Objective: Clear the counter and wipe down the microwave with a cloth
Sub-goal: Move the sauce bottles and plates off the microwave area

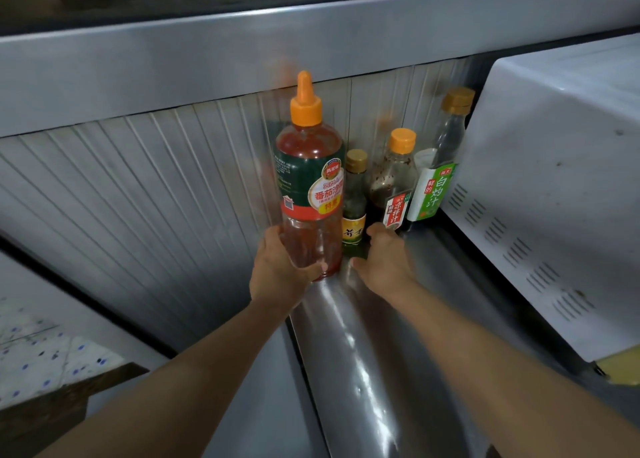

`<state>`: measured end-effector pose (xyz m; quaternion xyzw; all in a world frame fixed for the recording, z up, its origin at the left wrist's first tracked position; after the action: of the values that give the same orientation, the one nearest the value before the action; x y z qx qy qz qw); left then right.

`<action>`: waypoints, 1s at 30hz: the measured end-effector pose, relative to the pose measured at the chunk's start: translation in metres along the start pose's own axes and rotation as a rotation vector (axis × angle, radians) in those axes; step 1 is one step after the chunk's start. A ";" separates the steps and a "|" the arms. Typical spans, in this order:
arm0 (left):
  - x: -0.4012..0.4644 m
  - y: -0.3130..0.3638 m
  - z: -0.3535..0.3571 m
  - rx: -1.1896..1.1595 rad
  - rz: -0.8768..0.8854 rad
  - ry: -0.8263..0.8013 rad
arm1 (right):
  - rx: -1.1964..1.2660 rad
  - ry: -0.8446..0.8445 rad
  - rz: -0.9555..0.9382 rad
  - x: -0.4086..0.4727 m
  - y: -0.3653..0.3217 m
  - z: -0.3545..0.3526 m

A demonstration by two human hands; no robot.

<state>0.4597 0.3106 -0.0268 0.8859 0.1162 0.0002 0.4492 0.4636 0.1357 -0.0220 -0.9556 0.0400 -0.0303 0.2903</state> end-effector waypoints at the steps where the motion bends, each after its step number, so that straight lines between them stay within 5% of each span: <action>1: -0.002 0.000 -0.002 0.012 -0.009 -0.012 | -0.031 -0.050 -0.027 -0.004 -0.001 -0.001; 13: -0.066 0.024 -0.024 0.476 0.025 -0.209 | -0.364 -0.306 -0.261 -0.084 -0.020 -0.047; 20: -0.126 0.054 -0.030 0.638 0.097 -0.279 | -0.463 -0.248 -0.289 -0.143 -0.022 -0.095; 30: -0.187 0.098 0.005 0.648 0.284 -0.426 | -0.434 -0.171 -0.006 -0.232 0.026 -0.158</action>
<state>0.2984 0.2121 0.0675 0.9689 -0.1088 -0.1580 0.1563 0.2179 0.0490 0.0866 -0.9948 0.0181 0.0594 0.0802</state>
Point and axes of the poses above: each hand's wrist, its own x-axis towards the middle knuckle, its own z-axis out of the palm, y = z × x, the point moved 4 cm from there along x, towards the middle knuckle, and after that the axes turned 8 degrees about -z, right-handed, at the moved point
